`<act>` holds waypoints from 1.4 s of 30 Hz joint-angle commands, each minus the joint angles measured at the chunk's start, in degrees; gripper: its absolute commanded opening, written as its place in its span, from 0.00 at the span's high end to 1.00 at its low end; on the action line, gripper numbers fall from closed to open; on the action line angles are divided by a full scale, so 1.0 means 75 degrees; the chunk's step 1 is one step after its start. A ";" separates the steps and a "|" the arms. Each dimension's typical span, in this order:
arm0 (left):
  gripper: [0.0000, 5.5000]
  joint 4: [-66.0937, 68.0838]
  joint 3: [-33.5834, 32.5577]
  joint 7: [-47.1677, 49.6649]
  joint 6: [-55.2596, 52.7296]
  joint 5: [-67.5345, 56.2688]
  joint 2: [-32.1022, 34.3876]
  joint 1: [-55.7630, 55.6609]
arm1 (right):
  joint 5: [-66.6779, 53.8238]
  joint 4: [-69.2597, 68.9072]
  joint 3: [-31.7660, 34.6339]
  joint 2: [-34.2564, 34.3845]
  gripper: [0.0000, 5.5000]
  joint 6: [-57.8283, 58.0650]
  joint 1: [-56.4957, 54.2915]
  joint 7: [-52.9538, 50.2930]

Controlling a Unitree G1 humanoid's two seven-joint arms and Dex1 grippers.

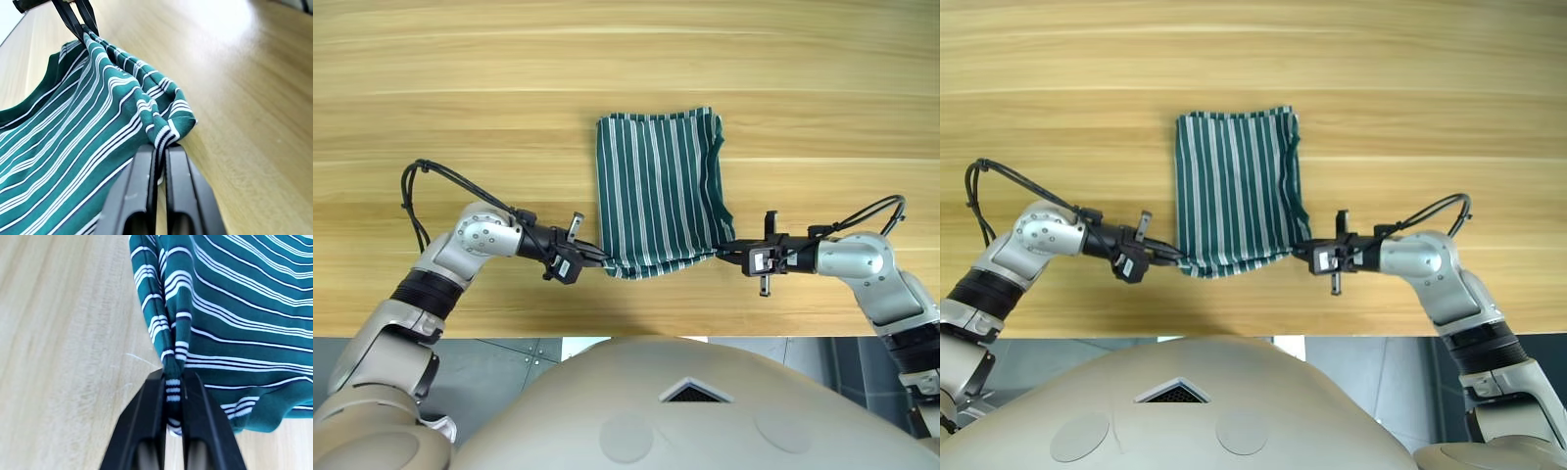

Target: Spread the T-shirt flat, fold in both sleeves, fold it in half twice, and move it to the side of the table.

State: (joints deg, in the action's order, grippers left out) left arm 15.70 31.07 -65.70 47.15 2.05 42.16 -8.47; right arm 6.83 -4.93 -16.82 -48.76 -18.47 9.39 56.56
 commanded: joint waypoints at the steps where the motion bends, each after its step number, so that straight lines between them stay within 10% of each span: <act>1: 0.99 -0.0701 -0.0125 -0.0390 -0.0226 -0.0686 0.0552 0.0171 | -0.0545 -0.0689 0.0128 -0.0519 0.96 -0.0009 0.0451 0.0504; 12: 0.99 -0.1926 -0.0483 -0.0901 -0.0394 -0.1667 0.1653 0.1298 | -0.2096 -0.2285 0.1097 -0.1250 0.97 -0.0243 0.1677 0.0938; 26: 0.99 -0.1098 -0.1352 0.0028 -0.1323 -0.2030 -0.0155 0.0051 | -0.1387 -0.1460 0.1215 -0.0075 0.97 0.0426 -0.0039 -0.0313; 42: 0.99 0.6407 -0.2113 0.2696 -0.1638 -0.0178 -0.2638 -0.3502 | 0.1277 0.1941 0.0222 0.1492 0.97 0.0882 -0.2665 -0.2319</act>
State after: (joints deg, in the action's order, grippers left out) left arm 58.72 15.44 -49.85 36.48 -2.05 22.86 -31.41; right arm 14.80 6.97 -14.63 -38.13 -11.87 -8.58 40.06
